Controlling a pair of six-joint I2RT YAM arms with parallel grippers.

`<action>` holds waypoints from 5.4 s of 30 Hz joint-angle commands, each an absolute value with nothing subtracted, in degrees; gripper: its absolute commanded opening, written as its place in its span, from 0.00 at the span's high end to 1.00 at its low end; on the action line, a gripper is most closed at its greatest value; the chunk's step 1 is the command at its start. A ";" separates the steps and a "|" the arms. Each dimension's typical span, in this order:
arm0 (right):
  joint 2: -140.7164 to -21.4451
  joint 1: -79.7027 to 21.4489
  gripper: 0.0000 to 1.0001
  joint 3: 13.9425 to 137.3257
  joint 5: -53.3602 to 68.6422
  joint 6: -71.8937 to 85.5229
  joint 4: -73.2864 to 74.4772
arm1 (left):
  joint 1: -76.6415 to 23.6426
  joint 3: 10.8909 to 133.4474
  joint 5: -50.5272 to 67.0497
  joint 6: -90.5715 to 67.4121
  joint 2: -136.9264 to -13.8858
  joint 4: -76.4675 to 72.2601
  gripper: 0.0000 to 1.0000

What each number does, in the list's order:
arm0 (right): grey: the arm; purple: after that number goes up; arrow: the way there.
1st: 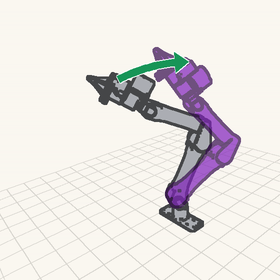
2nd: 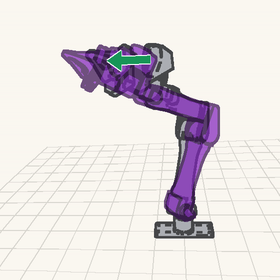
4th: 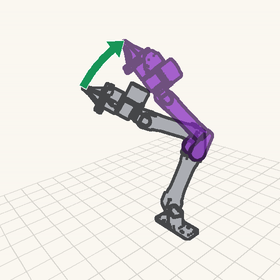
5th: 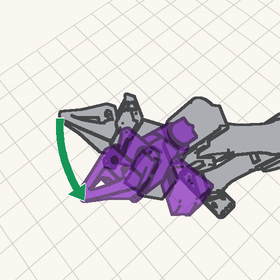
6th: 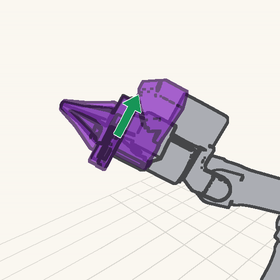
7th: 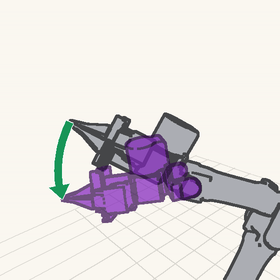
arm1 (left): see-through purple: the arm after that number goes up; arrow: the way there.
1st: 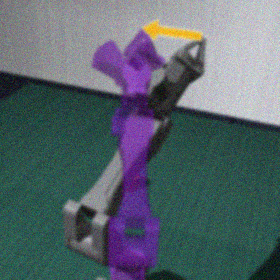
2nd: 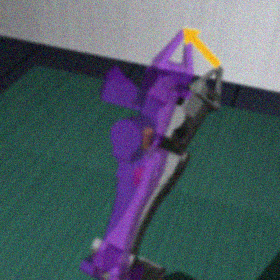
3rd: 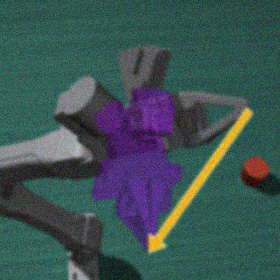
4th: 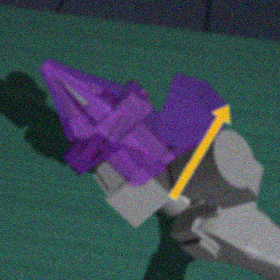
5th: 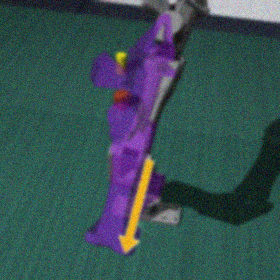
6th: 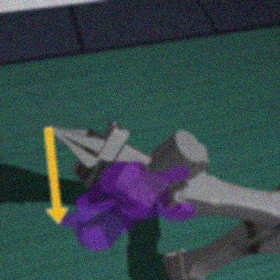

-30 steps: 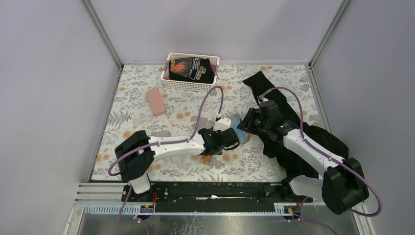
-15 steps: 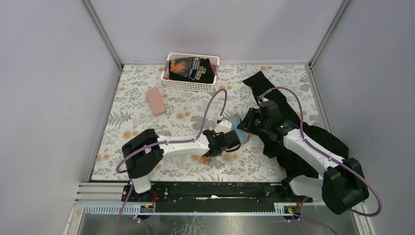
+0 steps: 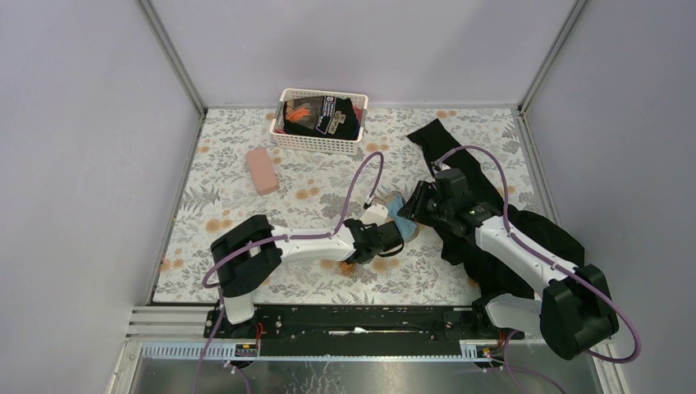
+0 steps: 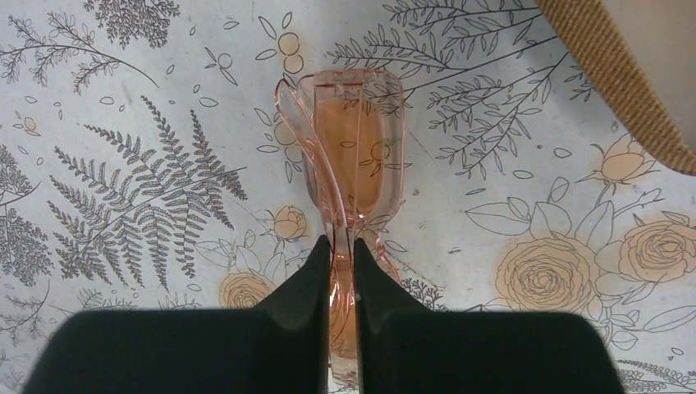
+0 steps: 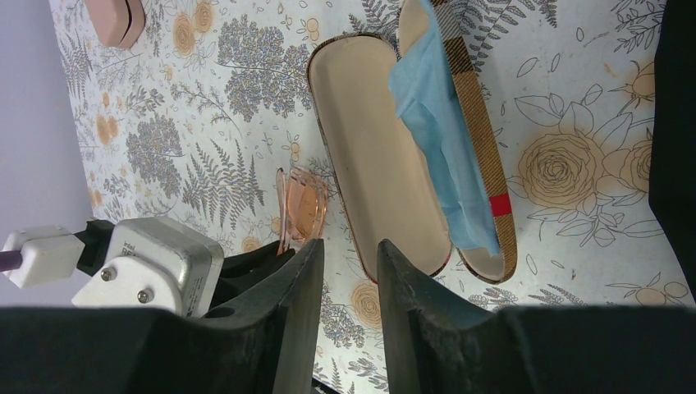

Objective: Organize the sunglasses
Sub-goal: Pick up the sunglasses from the center of the board, then place the sunglasses at the center of the board, then pick up the sunglasses from the center of the board.

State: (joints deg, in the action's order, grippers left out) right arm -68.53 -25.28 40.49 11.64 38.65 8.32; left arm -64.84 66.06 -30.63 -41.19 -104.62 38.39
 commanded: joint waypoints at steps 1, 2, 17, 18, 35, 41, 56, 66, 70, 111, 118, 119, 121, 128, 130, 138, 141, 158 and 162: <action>-68.62 -24.83 0.63 41.77 12.65 38.13 7.19 | -65.04 67.18 -32.18 -41.15 -103.04 39.65 0.90; -68.62 -24.82 0.63 41.82 12.66 38.08 7.20 | -65.04 67.21 -31.54 -40.89 -102.37 39.51 0.93; -65.69 -24.83 0.58 44.57 18.22 36.96 8.57 | -47.11 50.46 8.89 -34.86 -83.20 17.76 1.00; -65.87 -24.81 0.56 45.03 19.28 36.73 8.73 | -45.82 48.95 12.01 -35.09 -82.68 15.47 1.00; -69.00 -31.49 0.43 48.00 24.16 26.94 12.57 | -39.35 44.97 41.95 -31.45 -95.36 3.55 1.00; -68.41 -31.49 0.42 49.05 21.29 25.54 14.47 | -37.80 42.75 42.61 -35.34 -101.04 -1.62 1.00; -68.99 -31.50 0.41 50.69 21.38 22.71 17.12 | -36.89 49.05 27.41 -31.29 -96.43 15.75 0.57; -68.20 -41.52 0.41 47.78 7.16 32.53 20.02 | -32.30 51.90 17.06 -32.28 -82.69 28.88 0.57; -70.43 -48.58 0.38 46.95 -2.26 41.85 20.15 | -30.50 51.63 14.01 -34.80 -79.00 29.43 0.57; -80.36 -54.74 0.48 38.63 -2.92 56.50 7.43 | -27.60 47.48 11.55 -38.42 -75.19 27.43 0.58; -84.90 -54.68 0.52 40.70 -3.05 55.16 7.20 | -27.60 47.12 13.20 -38.02 -75.93 26.30 0.58; -85.13 -54.74 0.53 40.85 -3.00 55.03 7.21 | -27.60 47.11 13.27 -37.97 -76.00 26.26 0.58; -84.97 -54.76 0.57 40.93 -3.22 54.82 7.33 | -27.60 47.04 13.32 -38.01 -75.94 26.27 0.58; -82.91 -54.71 0.77 41.58 -4.12 52.24 8.64 | -27.59 46.43 13.80 -38.36 -76.17 25.17 0.58; -82.80 -54.73 0.80 42.02 -4.13 51.42 9.31 | -27.55 46.41 13.98 -38.49 -76.28 24.90 0.58; -82.62 -54.88 0.37 43.03 -3.63 49.71 13.21 | -27.59 46.25 14.23 -38.58 -76.67 24.42 0.58; -82.02 -55.75 0.29 42.78 -3.73 50.84 14.21 | -27.55 46.19 14.40 -38.72 -76.81 24.20 0.58; -92.88 -66.00 0.31 62.02 -23.35 44.40 36.60 | -27.60 44.50 14.85 -38.61 -75.55 23.48 0.58; -100.41 -68.94 0.32 70.57 -28.43 42.76 44.20 | -27.60 44.06 14.77 -38.45 -75.34 23.27 0.58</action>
State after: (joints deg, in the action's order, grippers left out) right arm -94.61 -65.91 62.83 -19.38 45.67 33.61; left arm -28.08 45.06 14.59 -38.52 -76.51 25.54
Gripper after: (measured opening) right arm 0.687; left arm 0.422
